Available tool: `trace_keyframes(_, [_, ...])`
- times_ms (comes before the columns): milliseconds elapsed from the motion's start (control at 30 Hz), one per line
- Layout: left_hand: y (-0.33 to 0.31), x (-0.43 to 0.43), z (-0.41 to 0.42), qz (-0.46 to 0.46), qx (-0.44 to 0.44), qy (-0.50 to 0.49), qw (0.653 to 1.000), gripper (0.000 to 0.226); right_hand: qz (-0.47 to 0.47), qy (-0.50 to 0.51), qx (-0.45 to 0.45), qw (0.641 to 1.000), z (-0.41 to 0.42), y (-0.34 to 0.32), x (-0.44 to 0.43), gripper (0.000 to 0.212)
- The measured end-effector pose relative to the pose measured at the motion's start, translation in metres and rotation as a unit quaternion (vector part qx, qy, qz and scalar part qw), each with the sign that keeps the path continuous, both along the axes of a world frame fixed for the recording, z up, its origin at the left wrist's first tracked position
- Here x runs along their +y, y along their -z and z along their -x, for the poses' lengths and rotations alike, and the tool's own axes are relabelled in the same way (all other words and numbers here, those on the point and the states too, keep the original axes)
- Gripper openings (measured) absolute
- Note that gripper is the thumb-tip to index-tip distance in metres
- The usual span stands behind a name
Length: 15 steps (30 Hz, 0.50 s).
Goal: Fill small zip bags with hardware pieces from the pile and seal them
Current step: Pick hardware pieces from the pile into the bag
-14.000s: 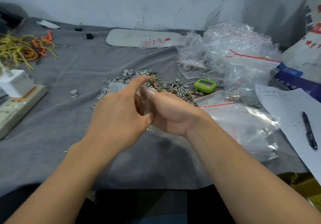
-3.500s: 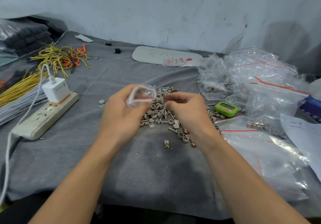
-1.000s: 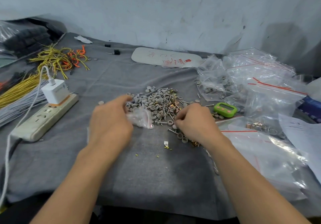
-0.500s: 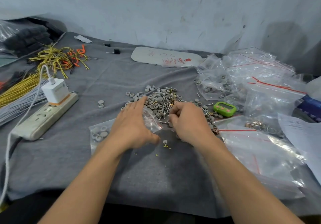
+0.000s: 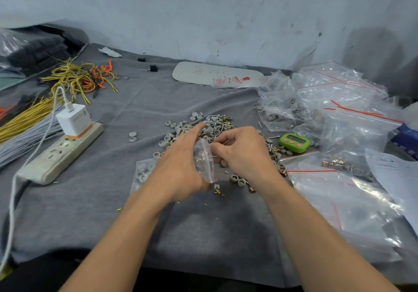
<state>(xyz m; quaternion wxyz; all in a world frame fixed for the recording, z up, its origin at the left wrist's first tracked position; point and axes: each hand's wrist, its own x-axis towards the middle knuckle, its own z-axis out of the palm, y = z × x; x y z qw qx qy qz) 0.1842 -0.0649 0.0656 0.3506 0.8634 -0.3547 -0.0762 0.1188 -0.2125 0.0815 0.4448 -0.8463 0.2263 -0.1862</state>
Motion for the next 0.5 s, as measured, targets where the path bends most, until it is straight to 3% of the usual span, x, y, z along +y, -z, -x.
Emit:
trace_keyframes(167, [0.000,0.000,-0.002,0.066,0.032,0.023,0.997,0.130,-0.096,-0.105,-0.036,0.989,-0.003,-0.003,0.015,0.021])
trace_keyframes(300, [-0.001,0.004,-0.008,0.120,0.039,0.012,0.992,0.121,-0.128,-0.012,-0.068,0.989,0.005,-0.015,-0.004,0.020])
trace_keyframes(400, [-0.005,0.010,-0.011,0.154,0.054,-0.005,0.987,0.118,0.044,0.059,0.013,0.997,0.016,-0.018,-0.028,0.019])
trace_keyframes(500, [-0.011,0.017,-0.015,0.166,0.057,-0.017,0.984,0.117,0.242,0.035,0.204,0.948,0.024,-0.012,-0.036,0.010])
